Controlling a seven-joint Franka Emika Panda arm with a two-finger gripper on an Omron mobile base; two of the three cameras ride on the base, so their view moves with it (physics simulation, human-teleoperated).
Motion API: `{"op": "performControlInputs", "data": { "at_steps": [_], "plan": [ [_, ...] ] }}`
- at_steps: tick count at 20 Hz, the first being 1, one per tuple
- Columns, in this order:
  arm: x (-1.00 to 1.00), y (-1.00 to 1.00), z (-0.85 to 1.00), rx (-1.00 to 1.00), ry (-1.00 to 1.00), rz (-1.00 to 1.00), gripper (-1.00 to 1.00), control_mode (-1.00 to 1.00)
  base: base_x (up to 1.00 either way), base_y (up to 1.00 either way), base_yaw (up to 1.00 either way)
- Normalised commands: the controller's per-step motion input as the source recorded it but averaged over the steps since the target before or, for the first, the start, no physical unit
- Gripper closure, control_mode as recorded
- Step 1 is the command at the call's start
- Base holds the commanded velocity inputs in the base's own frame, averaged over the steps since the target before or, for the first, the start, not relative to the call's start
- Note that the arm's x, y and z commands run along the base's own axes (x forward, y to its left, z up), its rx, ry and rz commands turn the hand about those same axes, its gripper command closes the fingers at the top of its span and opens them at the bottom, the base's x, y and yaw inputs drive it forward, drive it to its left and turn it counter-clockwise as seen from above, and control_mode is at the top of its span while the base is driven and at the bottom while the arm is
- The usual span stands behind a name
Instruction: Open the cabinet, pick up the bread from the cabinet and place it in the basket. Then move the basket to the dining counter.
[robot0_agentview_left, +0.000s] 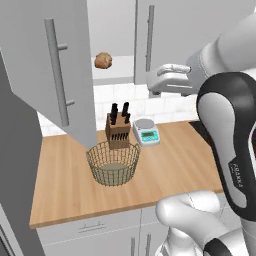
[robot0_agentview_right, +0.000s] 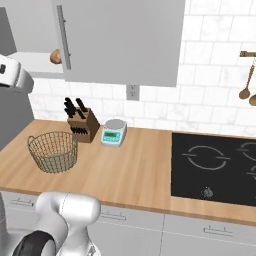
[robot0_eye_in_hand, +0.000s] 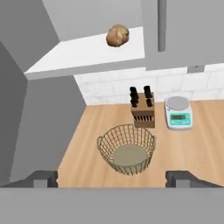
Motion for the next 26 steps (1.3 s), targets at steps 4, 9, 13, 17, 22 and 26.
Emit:
{"op": "performControlInputs", "data": {
  "at_steps": [4,9,13,17,22,26],
  "plan": [
    [0.69,-0.48,-0.17,-0.12,-0.07,0.00,-1.00,-1.00,0.00,0.00,0.00],
    [0.51,-0.23,0.01,-0.10,-0.20,-0.04,-1.00,-1.00,0.00,0.00,0.00],
    [0.59,-0.09,0.26,-0.03,-0.05,-0.07,-1.00,-1.00,0.00,0.00,0.00],
    [0.61,0.00,0.47,0.00,-0.02,-0.01,-1.00,-1.00,0.00,0.00,0.00],
    [0.57,0.00,0.35,0.00,-0.07,0.00,-1.00,-1.00,0.00,0.00,0.00],
    [0.60,0.00,0.03,0.00,-0.12,-0.01,-1.00,-1.00,0.00,0.00,0.00]
  ]
}}
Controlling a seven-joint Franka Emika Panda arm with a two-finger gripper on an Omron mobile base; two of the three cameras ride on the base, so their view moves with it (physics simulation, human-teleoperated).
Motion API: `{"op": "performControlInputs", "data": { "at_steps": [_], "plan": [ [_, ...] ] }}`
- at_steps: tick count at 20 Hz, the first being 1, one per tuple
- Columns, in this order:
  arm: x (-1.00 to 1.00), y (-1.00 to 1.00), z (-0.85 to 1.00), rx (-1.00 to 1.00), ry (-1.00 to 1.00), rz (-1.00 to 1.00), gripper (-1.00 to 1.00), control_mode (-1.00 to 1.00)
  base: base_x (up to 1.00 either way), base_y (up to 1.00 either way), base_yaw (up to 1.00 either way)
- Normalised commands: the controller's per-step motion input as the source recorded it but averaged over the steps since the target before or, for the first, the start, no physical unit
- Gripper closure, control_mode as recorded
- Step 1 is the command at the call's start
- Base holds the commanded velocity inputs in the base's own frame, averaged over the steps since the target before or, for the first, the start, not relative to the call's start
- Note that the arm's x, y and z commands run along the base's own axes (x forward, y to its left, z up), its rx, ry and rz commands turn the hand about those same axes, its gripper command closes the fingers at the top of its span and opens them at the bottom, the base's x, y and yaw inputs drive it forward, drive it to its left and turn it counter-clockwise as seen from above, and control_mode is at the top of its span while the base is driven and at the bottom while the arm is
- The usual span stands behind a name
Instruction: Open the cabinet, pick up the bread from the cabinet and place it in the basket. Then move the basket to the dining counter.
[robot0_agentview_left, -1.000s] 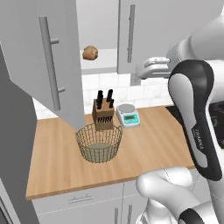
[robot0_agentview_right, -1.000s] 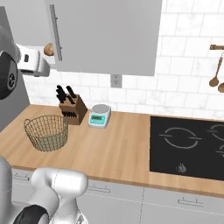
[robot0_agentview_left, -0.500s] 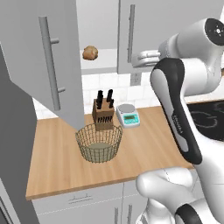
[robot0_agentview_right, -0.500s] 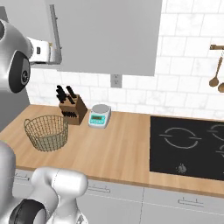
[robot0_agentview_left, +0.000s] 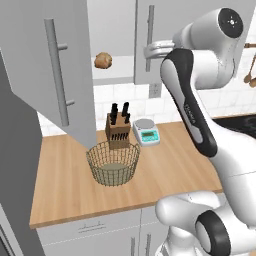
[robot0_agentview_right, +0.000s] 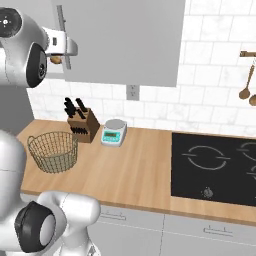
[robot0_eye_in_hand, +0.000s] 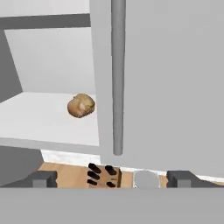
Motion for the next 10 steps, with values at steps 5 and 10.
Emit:
{"op": "performControlInputs", "data": {
  "at_steps": [5,10],
  "plan": [
    [0.64,0.00,0.00,-0.01,-0.08,-0.04,-1.00,-1.00,0.00,0.00,0.00],
    [0.55,0.04,0.01,0.00,0.00,-0.03,-1.00,-1.00,0.00,0.00,0.00]
  ]
}}
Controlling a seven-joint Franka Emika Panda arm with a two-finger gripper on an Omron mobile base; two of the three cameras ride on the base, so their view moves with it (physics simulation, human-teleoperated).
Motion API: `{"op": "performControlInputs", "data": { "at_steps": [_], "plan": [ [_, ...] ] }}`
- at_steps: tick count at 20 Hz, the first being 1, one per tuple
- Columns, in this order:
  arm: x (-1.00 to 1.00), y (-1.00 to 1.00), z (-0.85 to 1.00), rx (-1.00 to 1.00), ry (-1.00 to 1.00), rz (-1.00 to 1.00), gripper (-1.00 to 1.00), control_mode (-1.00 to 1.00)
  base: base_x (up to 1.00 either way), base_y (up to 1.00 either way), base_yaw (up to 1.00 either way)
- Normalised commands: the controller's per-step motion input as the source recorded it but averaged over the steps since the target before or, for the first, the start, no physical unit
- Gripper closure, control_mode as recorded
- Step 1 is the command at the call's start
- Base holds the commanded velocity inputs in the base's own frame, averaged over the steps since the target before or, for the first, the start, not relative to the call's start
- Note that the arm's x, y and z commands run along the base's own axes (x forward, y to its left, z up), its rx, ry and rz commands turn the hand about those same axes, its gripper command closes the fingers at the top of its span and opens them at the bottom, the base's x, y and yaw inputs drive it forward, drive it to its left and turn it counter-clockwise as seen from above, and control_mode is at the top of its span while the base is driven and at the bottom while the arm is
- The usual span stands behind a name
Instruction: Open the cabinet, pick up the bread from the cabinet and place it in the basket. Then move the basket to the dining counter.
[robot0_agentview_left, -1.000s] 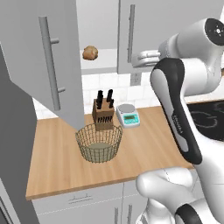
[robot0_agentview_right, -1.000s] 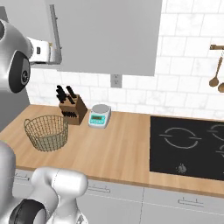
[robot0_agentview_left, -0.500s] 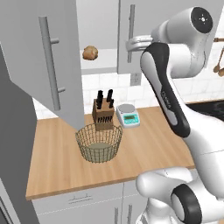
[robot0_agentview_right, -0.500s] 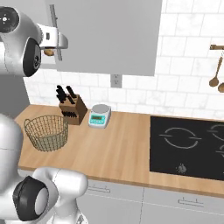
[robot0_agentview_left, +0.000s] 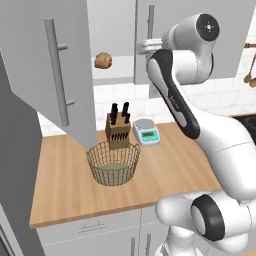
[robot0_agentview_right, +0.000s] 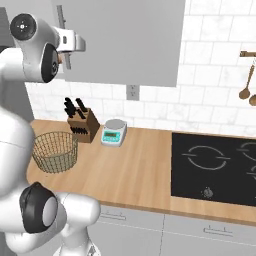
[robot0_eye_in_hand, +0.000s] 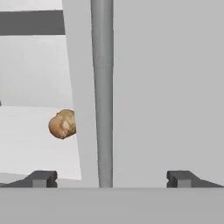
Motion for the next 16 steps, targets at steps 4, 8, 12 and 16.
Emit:
{"op": "performControlInputs", "data": {
  "at_steps": [4,8,12,16],
  "plan": [
    [0.53,0.09,0.01,0.00,0.00,0.00,-1.00,-1.00,0.00,0.00,0.00],
    [0.56,0.09,0.00,0.00,0.00,0.00,-1.00,-1.00,0.00,0.00,0.00],
    [0.64,0.08,0.00,0.00,0.00,0.00,-1.00,-1.00,0.00,0.00,0.00],
    [0.66,0.13,-0.04,0.00,0.00,0.00,-1.00,-1.00,0.00,0.00,0.00]
  ]
}}
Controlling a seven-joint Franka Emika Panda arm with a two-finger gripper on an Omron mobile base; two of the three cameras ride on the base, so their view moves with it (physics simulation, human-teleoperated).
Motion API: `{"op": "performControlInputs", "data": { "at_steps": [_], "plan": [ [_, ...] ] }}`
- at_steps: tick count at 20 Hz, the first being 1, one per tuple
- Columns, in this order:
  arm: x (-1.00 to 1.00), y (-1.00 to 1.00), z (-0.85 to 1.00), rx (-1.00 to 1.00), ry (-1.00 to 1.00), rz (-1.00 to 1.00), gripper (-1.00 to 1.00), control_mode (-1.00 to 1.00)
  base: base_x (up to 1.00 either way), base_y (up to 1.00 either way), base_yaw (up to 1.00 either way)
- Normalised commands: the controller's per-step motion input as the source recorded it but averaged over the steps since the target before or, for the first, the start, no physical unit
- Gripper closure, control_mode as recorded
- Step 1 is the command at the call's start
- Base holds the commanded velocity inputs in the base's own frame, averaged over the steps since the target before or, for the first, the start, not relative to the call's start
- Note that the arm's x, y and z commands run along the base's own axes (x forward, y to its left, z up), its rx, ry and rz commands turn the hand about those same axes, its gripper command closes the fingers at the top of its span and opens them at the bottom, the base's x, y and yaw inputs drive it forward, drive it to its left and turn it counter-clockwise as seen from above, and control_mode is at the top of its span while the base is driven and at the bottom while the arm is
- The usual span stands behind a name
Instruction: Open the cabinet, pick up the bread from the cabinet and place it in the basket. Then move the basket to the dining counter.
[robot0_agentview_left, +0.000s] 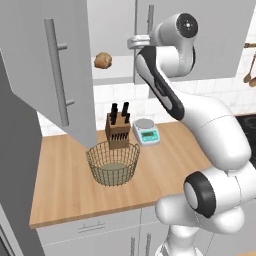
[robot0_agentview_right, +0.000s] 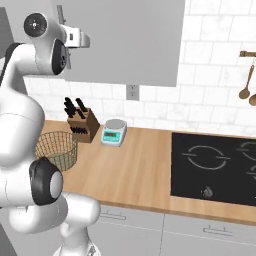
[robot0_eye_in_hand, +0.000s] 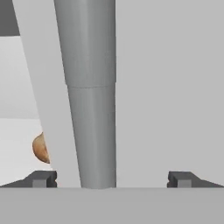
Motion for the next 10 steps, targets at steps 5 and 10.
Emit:
{"op": "performControlInputs", "data": {
  "at_steps": [5,10],
  "plan": [
    [0.72,0.15,-0.27,-0.06,-0.02,-0.04,1.00,-1.00,0.00,0.00,0.00],
    [0.66,-0.56,-0.50,-0.01,-0.02,-0.01,1.00,-1.00,0.00,0.00,0.00]
  ]
}}
